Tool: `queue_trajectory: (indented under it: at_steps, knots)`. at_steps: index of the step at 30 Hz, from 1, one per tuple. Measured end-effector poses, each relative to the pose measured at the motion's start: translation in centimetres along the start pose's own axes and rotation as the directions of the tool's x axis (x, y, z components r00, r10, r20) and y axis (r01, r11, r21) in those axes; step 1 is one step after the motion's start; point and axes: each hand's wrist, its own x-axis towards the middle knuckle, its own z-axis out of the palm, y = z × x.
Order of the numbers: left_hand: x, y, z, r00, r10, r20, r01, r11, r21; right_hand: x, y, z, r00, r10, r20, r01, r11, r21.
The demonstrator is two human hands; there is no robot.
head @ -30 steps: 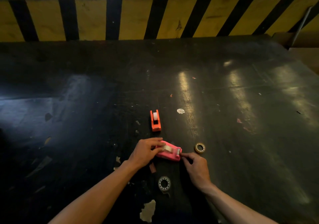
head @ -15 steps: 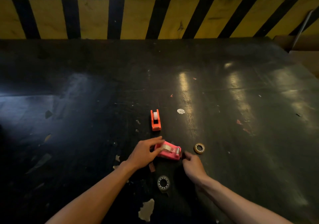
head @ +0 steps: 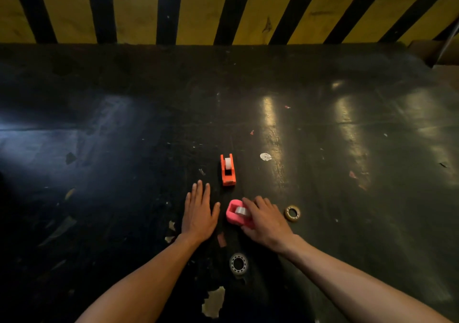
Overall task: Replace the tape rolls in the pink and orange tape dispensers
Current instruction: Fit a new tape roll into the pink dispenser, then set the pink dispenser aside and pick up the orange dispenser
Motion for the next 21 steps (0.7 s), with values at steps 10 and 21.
queue_trajectory:
  at_steps: [10, 21]
  knots:
    - [-0.2, -0.1, 1.4, 0.997, 0.007, -0.082, 0.003, 0.992, 0.126, 5.2, 3.7, -3.0, 0.818, 0.544, -0.185, -0.363, 0.738, 0.568]
    - [0.2, -0.6, 1.2, 0.999, 0.008, -0.038, -0.007, 1.0, 0.004, 11.9, 4.7, -3.8, 0.75, 0.65, -0.125, -0.51, 0.688, 0.516]
